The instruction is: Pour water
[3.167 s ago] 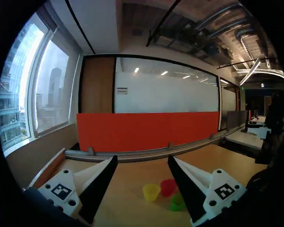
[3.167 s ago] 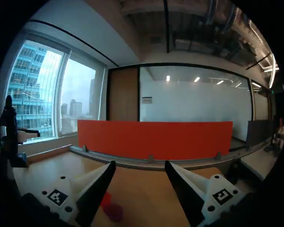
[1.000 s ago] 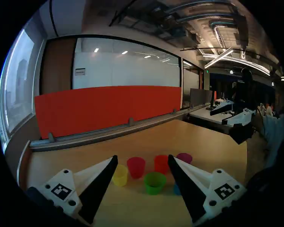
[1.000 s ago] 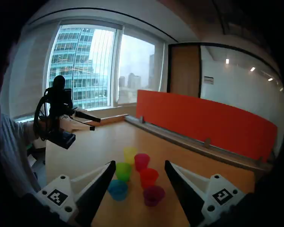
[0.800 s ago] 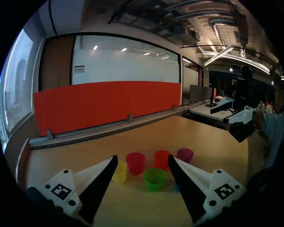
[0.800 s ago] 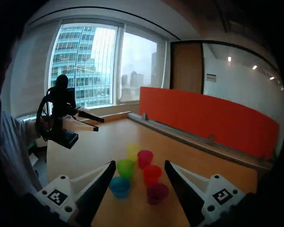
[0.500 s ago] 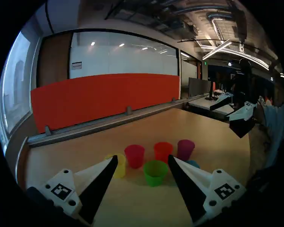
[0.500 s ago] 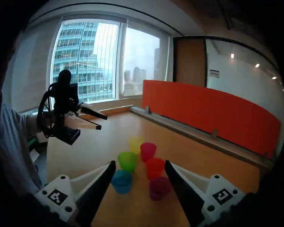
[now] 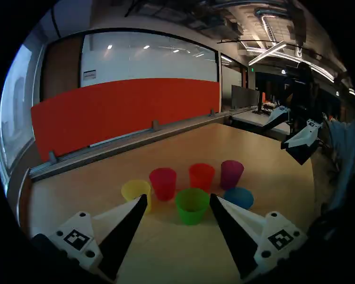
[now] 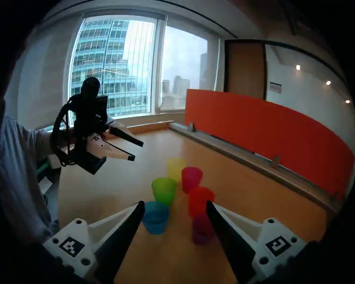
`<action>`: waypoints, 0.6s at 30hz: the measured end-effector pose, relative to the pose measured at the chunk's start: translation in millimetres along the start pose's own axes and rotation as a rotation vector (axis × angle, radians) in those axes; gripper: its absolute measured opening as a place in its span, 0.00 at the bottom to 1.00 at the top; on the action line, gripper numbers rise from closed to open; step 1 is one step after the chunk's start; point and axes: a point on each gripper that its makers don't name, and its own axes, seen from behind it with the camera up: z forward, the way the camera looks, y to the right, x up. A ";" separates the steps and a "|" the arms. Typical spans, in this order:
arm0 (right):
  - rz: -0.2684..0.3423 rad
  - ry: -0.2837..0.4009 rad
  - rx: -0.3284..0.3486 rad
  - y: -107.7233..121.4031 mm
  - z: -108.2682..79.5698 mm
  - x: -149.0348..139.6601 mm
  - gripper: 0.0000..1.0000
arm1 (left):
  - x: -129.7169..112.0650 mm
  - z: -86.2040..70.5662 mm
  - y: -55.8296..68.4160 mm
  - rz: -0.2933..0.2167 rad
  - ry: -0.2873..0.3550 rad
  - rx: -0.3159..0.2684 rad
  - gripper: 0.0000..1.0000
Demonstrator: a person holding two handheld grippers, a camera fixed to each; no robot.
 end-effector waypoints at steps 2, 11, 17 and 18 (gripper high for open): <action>-0.001 -0.004 0.004 -0.1 1.0 -1.9 1.00 | -1.6 2.2 -0.5 0.000 -0.004 -0.005 0.98; 0.006 -0.028 0.026 -1.8 10.6 -16.7 1.00 | -14.3 14.4 1.2 0.015 -0.032 -0.032 0.98; -0.001 -0.051 0.045 -5.1 20.8 -29.7 1.00 | -24.5 24.0 0.6 0.028 -0.055 -0.043 0.98; -0.002 -0.056 0.049 -6.0 22.6 -32.2 1.00 | -26.5 25.7 0.7 0.029 -0.059 -0.045 0.98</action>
